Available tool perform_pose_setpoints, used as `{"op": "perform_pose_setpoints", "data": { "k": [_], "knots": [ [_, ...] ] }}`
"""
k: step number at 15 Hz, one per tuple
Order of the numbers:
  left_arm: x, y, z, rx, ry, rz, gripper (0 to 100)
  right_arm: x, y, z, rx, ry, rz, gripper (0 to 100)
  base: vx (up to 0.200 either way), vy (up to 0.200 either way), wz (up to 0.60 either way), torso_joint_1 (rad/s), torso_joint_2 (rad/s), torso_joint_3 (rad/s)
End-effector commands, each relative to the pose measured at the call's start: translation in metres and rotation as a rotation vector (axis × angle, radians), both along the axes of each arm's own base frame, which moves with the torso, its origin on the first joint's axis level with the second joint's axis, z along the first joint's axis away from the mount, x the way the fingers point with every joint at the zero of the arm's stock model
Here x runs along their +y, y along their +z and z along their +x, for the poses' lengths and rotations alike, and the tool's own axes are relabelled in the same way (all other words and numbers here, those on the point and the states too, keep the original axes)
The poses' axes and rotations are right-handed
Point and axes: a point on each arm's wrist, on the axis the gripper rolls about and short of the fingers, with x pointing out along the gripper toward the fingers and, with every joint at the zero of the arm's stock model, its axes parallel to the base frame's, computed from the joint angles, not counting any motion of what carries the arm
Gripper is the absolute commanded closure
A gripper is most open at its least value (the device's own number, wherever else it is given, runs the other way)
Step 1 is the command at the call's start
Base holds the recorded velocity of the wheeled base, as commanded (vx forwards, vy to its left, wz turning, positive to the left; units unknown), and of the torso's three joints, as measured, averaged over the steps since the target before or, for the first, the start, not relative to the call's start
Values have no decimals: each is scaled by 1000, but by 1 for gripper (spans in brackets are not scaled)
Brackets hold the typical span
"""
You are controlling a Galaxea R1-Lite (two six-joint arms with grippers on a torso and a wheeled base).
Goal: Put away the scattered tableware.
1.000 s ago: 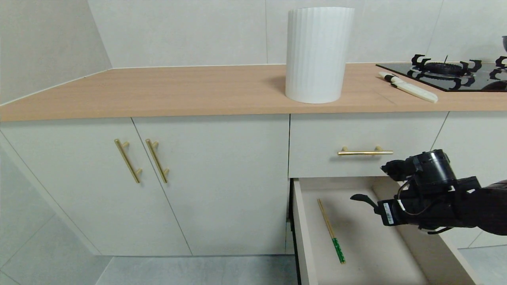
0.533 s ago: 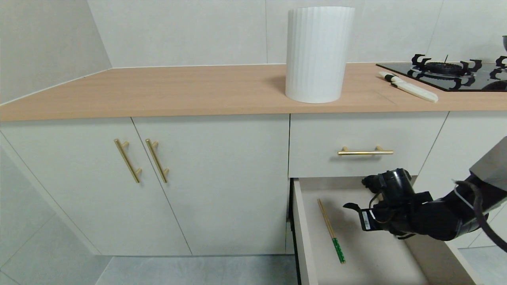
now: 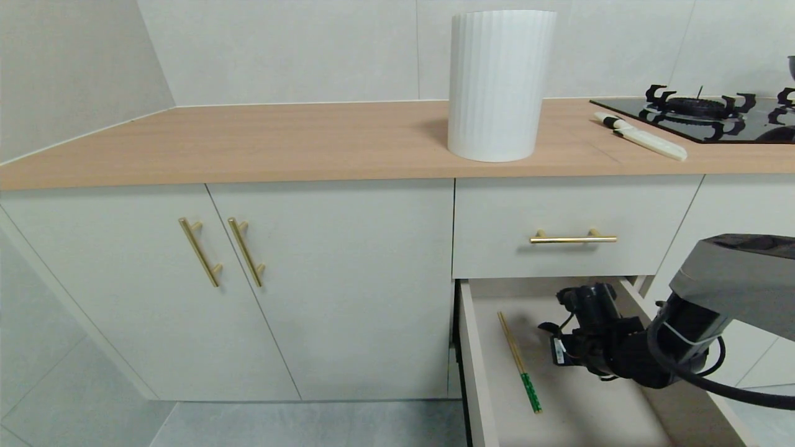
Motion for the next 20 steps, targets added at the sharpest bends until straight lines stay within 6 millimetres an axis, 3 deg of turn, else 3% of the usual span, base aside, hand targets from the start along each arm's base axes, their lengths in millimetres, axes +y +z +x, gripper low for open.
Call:
{"op": "perform_pose_setpoints", "data": {
  "k": [1,13,14,20],
  "knots": [
    [0,0,0,2,0,0,0,0,-15,0,36,-5,-20,100,0,0,0,0,0,0],
    [0,0,0,2,0,0,0,1,-18,4,24,-25,-34,100,0,0,0,0,0,0],
    [0,0,0,2,0,0,0,1,-18,5,22,-26,-35,0,0,0,0,0,0,0],
    [0,0,0,2,0,0,0,1,-18,5,22,-26,-35,0,0,0,0,0,0,0]
  ]
}}
